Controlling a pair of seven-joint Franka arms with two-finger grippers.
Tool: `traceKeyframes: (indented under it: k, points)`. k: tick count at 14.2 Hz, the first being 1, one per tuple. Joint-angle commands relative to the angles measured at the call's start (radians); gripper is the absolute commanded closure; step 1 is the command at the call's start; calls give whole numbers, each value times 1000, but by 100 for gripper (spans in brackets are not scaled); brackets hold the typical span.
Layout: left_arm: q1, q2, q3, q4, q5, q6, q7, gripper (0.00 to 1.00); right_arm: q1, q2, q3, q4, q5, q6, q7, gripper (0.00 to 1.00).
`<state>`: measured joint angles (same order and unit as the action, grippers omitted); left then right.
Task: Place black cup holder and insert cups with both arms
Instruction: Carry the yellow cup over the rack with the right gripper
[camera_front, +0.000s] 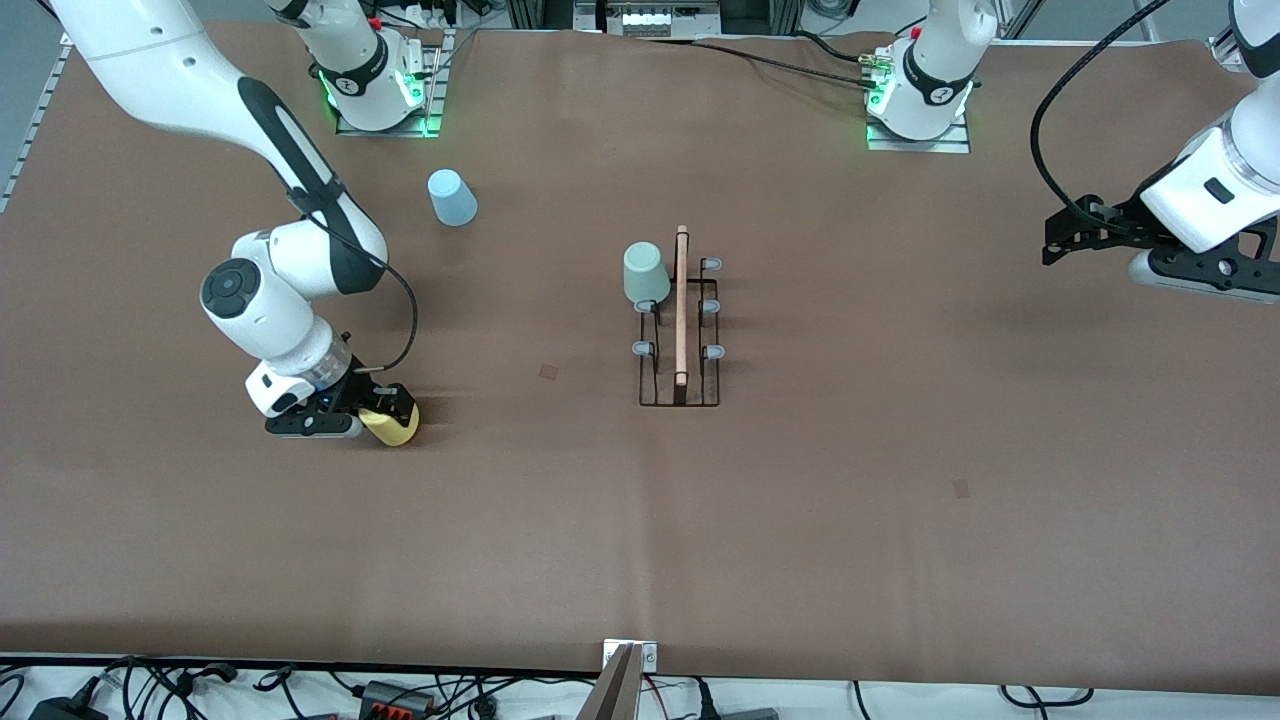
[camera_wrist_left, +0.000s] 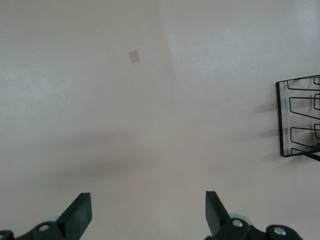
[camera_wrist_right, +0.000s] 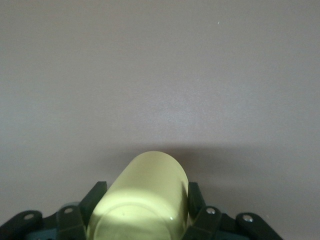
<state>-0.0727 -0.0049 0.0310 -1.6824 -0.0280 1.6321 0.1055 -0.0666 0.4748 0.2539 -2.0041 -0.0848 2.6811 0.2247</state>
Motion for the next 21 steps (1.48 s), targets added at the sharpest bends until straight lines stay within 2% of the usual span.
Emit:
traceKeyframes:
  k: [1, 3, 5, 10, 13, 16, 21]
  points:
    - [-6, -4, 0, 9, 13, -11, -7, 0, 21, -170, 4, -15, -4, -203, 34, 91]
    - [-6, -4, 0, 9, 13, -11, -7, 0, 63, -263, 5, -12, -1, -318, 118, 91]
    - [-6, -3, 0, 9, 13, -11, -6, 0, 102, -300, 8, -2, 7, -357, 227, 91]
    - [-6, -3, 0, 9, 13, -11, -7, 0, 322, -298, 8, 86, 7, -357, 614, 91]
    - [-6, -3, 0, 9, 13, -11, -7, 0, 474, -222, 7, 197, -16, -382, 871, 91]
    - [-6, -3, 0, 10, 13, -11, -7, 0, 563, -121, 7, 327, -122, -423, 1056, 91]
    - [-6, -4, 0, 10, 13, -11, -7, 0, 622, 8, 7, 406, -214, -411, 1168, 91]
